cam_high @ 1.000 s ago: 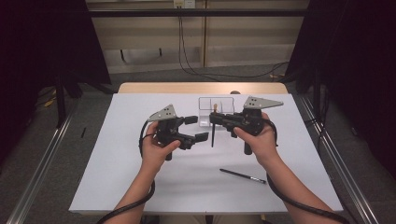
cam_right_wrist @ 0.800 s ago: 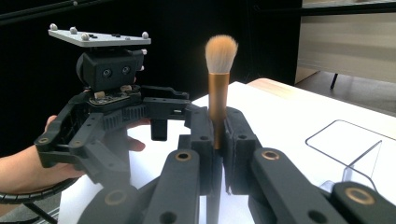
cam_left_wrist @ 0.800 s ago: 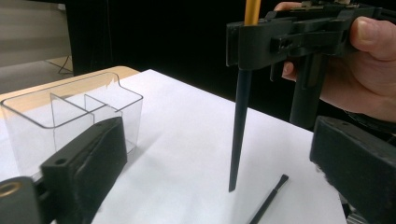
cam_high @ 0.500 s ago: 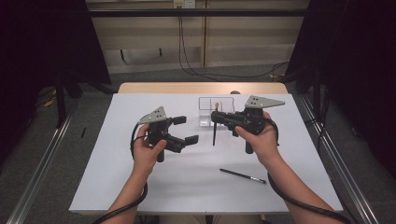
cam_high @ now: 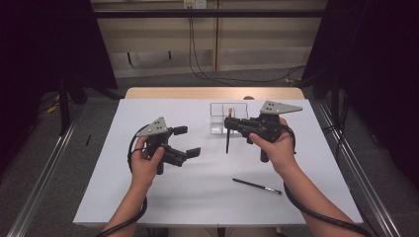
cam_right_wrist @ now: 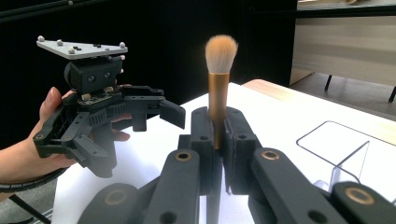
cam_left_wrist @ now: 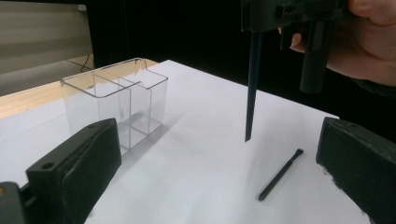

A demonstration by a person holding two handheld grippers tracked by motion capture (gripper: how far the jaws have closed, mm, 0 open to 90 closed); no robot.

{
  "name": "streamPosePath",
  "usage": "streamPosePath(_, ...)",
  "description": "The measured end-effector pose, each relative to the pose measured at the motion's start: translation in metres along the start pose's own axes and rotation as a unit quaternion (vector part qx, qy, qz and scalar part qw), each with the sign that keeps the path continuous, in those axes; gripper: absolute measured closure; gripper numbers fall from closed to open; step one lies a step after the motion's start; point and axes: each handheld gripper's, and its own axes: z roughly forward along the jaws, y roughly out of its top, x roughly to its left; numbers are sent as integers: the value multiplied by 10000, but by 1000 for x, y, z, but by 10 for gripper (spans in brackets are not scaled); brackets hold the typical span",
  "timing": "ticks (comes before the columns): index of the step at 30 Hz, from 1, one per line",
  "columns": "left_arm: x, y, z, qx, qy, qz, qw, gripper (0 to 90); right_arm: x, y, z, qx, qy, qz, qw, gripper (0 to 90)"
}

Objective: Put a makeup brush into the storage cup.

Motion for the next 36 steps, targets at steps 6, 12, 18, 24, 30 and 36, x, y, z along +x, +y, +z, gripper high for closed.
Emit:
streamPosePath(6, 2, -3, -10, -34, 67, 5, 10000, 1, -1, -1, 0, 4, -27, 17, 10000, 845)
streamPosePath(12, 6, -9, -25, 24, 235, 40, 9997, 1, -1, -2, 0, -8, -38, 10, 10000, 845)
streamPosePath(18, 7, -12, -34, 56, 329, 61, 9994, 1, 0, 0, -1, -16, -51, -16, 10000, 845)
streamPosePath(24, 10, -15, -43, 43, 422, 52, 9991, 1, 0, 1, -1, -26, -58, -18, 10000, 845)
streamPosePath(30, 11, -17, -52, 13, 522, 83, 9986, 1, -1, 0, -1, -37, -79, -14, 10000, 845)
streamPosePath(36, 11, -21, -58, 27, 533, 55, 9986, 1, -1, 2, -2, -38, -90, -40, 9999, 845)
